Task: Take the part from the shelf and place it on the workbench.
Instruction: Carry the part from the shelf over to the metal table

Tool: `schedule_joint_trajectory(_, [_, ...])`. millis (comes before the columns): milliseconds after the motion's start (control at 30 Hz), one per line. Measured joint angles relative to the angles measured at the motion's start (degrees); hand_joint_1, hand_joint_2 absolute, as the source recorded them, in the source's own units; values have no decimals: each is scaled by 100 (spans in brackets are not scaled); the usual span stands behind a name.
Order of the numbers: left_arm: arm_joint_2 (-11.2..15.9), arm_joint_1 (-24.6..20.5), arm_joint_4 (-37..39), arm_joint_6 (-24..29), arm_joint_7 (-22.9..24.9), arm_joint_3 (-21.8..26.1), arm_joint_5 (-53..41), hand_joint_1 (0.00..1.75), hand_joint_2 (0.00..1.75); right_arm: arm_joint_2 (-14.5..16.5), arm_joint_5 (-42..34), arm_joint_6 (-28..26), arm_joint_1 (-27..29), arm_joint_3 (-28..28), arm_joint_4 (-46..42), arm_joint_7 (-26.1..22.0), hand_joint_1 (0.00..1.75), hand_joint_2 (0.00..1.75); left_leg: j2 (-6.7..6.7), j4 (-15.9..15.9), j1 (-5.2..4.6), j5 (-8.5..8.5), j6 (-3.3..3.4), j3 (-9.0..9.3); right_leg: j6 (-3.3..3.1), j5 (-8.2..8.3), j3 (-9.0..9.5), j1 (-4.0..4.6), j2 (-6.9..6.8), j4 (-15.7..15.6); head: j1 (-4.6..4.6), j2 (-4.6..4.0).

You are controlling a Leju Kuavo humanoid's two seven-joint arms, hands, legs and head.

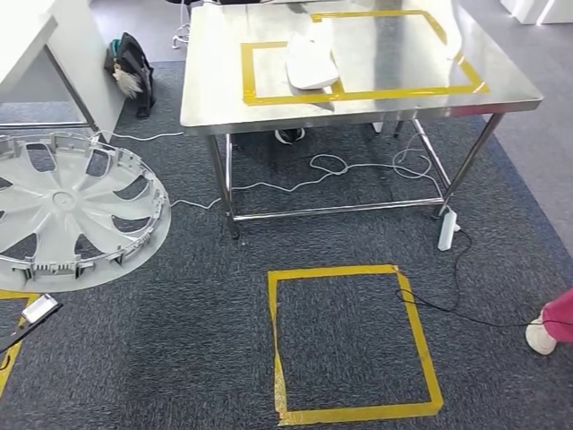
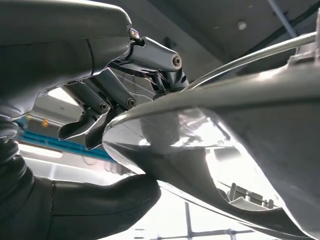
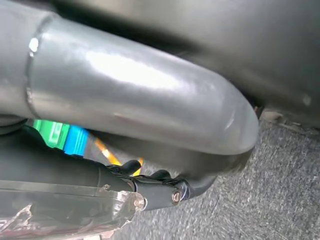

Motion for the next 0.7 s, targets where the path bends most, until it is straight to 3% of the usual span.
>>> schedule_joint_trajectory(67, [2,1,15,-1,1,-18,68,175,175,-1,-14,5,-5,-1,0,7,0,0,-104,5,3,21,-57,-34,-38,87,169,-12,136,-399,-5,0])
schedule_joint_trajectory(133, [8,13,47,-4,-3,-58,186,175,175,-1,-26,16,-16,-2,-1,13,0,0,-173,-14,22,56,-134,-64,-88,93,197,-5,97,-435,-8,0])
schedule_joint_trajectory(200, [21,9,98,-72,-56,-127,517,175,175,-2,-48,40,-12,-5,-1,20,0,0,3,33,14,29,-179,-86,-135,125,203,-4,47,-464,-30,0])
schedule_joint_trajectory(267, [38,-42,147,-223,-140,-222,998,175,175,-4,-79,72,-1,-17,-1,19,0,0,230,26,-2,16,-66,-65,-131,128,182,12,16,-456,-60,0])
schedule_joint_trajectory(333, [52,-100,180,-394,-191,-317,1329,175,175,-5,-97,93,7,-32,-1,19,0,0,256,-41,2,74,19,-39,-123,127,169,32,-6,-430,-69,0])
schedule_joint_trajectory(533, [79,-168,284,-657,-262,-535,1663,175,175,-9,-107,119,12,-41,-1,20,0,0,256,-72,20,112,-158,-57,-145,144,138,50,-16,-420,-68,0])
schedule_joint_trajectory(700, [186,-199,352,-855,-506,-675,2118,175,175,-9,-97,138,10,-42,-1,20,0,0,255,-72,14,117,-175,-71,-137,152,136,45,-22,-423,-65,0])
